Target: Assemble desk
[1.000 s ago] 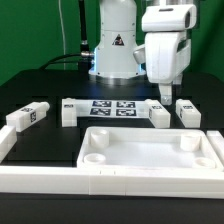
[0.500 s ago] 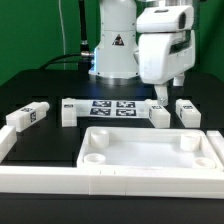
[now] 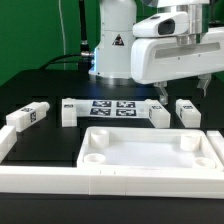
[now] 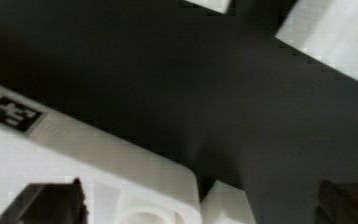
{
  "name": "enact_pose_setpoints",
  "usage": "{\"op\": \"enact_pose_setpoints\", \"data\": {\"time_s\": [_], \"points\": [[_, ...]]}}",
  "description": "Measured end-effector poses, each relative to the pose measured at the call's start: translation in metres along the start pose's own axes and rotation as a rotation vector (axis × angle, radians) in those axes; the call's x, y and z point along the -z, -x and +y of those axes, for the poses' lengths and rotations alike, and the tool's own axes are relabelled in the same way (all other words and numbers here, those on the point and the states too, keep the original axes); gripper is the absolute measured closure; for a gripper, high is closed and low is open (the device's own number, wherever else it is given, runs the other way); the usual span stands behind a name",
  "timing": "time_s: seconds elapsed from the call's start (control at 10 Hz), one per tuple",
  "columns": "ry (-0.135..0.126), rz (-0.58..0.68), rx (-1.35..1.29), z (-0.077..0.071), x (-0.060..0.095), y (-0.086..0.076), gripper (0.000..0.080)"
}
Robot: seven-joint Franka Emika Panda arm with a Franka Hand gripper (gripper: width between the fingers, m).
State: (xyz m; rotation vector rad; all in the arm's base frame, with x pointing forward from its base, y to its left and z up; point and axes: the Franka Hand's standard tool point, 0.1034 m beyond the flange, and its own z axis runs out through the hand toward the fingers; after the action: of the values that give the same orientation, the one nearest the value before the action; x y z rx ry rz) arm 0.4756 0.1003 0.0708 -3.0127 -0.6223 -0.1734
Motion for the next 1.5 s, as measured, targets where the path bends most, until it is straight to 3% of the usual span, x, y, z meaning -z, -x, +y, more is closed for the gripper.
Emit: {"op": "enact_pose_setpoints", "data": {"time_s": [0.3, 0.6, 0.9, 1.1, 1.3, 1.5], "points": [[-0.014, 0.001, -0.179, -0.003, -0.001, 0.0, 0.015], [-0.022, -0.024, -0.26, -0.033, -0.008, 0.009, 0.015], [-0.033, -0.058, -0.288, -0.031, -0.011, 0.014, 0.015], [-0.055, -0.2, -0.308, -0.039, -0.012, 0.023, 0.015], [-0.078, -0.304, -0.303, -0.042, -0.011, 0.019, 0.015], [-0.109, -0.466, -0.3, -0.046, -0.009, 0.025, 0.015]]}}
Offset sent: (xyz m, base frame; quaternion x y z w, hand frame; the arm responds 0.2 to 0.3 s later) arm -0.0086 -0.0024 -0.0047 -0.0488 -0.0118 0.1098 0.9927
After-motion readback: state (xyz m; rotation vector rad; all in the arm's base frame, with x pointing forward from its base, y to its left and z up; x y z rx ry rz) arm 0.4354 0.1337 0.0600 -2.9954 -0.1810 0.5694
